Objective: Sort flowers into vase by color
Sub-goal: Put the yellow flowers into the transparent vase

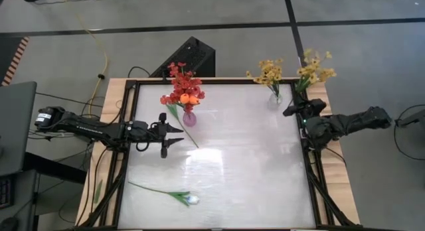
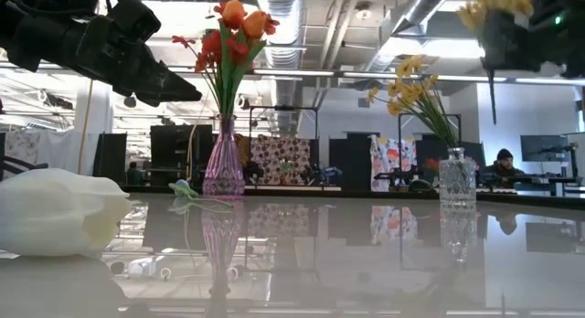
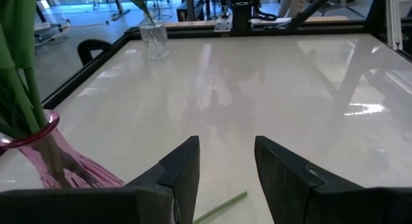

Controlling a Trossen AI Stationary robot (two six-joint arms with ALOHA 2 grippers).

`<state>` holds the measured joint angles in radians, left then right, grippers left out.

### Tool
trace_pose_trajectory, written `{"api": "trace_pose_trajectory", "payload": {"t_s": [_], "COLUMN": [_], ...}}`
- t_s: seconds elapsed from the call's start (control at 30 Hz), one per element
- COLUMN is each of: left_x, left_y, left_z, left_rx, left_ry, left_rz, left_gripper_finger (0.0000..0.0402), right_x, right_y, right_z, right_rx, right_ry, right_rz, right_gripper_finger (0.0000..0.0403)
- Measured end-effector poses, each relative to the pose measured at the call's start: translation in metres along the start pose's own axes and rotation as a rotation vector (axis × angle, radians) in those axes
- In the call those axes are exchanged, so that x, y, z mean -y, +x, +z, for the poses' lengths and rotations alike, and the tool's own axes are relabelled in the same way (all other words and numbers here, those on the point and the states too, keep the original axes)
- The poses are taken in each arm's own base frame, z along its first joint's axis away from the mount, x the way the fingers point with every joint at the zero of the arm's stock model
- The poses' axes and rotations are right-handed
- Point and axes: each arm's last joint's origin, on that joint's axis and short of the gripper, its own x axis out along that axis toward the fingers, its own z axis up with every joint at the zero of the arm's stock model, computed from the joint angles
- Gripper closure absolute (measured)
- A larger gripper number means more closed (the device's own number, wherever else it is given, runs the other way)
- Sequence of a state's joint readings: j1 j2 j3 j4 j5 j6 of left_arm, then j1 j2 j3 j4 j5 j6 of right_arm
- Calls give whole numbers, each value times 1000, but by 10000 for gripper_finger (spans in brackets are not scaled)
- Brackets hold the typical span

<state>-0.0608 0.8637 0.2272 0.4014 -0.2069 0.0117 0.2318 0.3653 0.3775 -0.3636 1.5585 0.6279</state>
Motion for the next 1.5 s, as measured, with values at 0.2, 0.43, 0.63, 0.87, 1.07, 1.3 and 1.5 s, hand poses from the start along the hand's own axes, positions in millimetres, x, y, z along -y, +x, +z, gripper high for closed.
{"api": "trace_pose_trajectory", "payload": {"t_s": [0.2,0.43,0.63,0.87,1.07,1.3,1.5], "left_x": [0,-1,-1,-1,-1,-1,0], "left_y": [0,0,0,0,0,0,0], "left_z": [2,7,8,8,4,1,0], "left_rx": [24,73,86,78,41,8,4], "left_ry": [12,52,89,88,63,41,25], "left_rz": [11,21,24,23,19,18,17], "left_gripper_finger": [262,262,262,262,262,262,262], "right_x": [10,0,-15,-9,-8,-12,-14], "right_y": [15,33,52,73,86,92,96], "right_z": [-21,-28,-11,-6,-14,-24,-33], "right_rx": [50,-7,48,80,58,19,-14], "right_ry": [110,197,104,78,35,29,-12], "right_rz": [-166,-160,-90,-90,-121,-130,-141], "right_gripper_finger": [366,365,365,365,365,365,365]}}
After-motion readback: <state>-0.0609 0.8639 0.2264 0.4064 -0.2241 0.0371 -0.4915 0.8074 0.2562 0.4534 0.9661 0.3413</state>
